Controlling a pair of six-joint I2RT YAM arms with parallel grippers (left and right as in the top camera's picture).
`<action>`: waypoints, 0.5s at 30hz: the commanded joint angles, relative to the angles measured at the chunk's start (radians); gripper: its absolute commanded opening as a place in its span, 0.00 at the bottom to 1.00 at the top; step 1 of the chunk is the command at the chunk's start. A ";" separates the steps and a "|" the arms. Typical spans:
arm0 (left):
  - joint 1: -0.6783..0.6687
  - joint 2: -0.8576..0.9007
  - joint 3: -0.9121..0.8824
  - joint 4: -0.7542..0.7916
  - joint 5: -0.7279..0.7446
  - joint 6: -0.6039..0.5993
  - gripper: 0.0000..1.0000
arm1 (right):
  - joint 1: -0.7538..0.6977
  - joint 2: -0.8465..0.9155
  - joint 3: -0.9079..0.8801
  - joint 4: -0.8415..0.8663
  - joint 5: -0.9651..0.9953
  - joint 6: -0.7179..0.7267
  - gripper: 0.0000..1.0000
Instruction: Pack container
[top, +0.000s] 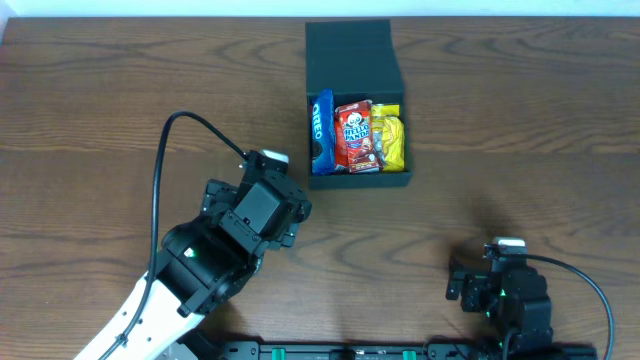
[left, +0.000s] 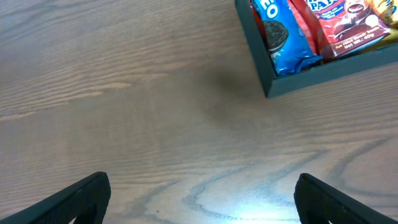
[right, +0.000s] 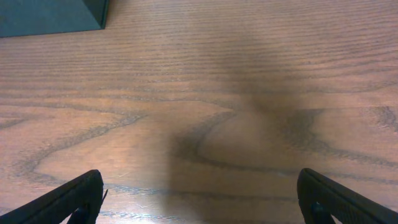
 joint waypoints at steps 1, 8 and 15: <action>0.004 -0.006 -0.002 0.001 0.007 -0.011 0.95 | -0.016 -0.008 -0.009 -0.008 0.000 -0.008 0.99; 0.004 -0.006 -0.002 0.000 0.023 -0.010 0.95 | -0.016 -0.008 -0.009 -0.008 0.004 -0.009 0.99; 0.004 -0.006 -0.002 -0.001 0.023 -0.010 0.95 | -0.016 -0.008 -0.008 0.073 -0.030 0.110 0.99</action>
